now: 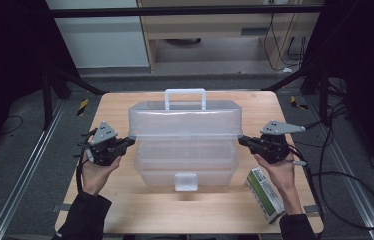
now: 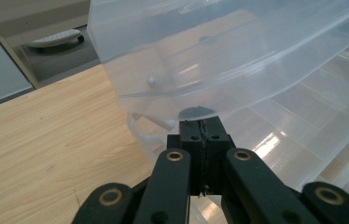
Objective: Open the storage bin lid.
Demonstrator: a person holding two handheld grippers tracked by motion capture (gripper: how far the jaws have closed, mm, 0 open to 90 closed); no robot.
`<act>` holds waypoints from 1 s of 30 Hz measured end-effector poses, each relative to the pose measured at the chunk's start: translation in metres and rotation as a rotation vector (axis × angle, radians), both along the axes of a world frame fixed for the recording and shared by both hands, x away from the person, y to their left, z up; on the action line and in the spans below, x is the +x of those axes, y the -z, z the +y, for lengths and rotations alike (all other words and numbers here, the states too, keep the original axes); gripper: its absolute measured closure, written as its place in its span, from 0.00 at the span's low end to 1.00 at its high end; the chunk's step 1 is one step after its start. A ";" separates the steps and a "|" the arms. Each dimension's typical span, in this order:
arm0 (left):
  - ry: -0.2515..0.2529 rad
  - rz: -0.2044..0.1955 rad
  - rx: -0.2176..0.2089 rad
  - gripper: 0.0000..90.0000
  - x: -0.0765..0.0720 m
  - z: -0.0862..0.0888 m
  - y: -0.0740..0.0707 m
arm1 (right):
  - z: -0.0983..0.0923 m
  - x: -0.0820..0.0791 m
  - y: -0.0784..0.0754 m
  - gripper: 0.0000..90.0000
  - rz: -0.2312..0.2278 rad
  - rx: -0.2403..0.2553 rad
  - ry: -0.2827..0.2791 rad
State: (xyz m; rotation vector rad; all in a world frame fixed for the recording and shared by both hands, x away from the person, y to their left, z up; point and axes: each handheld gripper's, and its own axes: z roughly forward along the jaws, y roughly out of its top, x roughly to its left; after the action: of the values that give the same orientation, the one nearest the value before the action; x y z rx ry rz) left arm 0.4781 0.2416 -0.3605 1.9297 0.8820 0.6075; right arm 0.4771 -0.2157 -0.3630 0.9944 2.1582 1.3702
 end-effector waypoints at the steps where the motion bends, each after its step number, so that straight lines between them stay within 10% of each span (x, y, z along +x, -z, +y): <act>1: 0.000 0.000 0.000 1.00 0.000 0.000 0.000 | 0.000 0.000 0.000 1.00 0.000 0.000 0.000; 30: -0.076 -0.042 0.061 0.69 -0.004 -0.007 0.003 | 0.002 -0.001 0.003 1.00 0.019 -0.012 -0.015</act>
State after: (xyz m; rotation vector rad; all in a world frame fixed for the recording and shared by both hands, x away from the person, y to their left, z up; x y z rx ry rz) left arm 0.4737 0.2349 -0.3635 1.9371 0.9224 0.7249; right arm 0.4759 -0.2138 -0.3657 0.9923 2.1900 1.3583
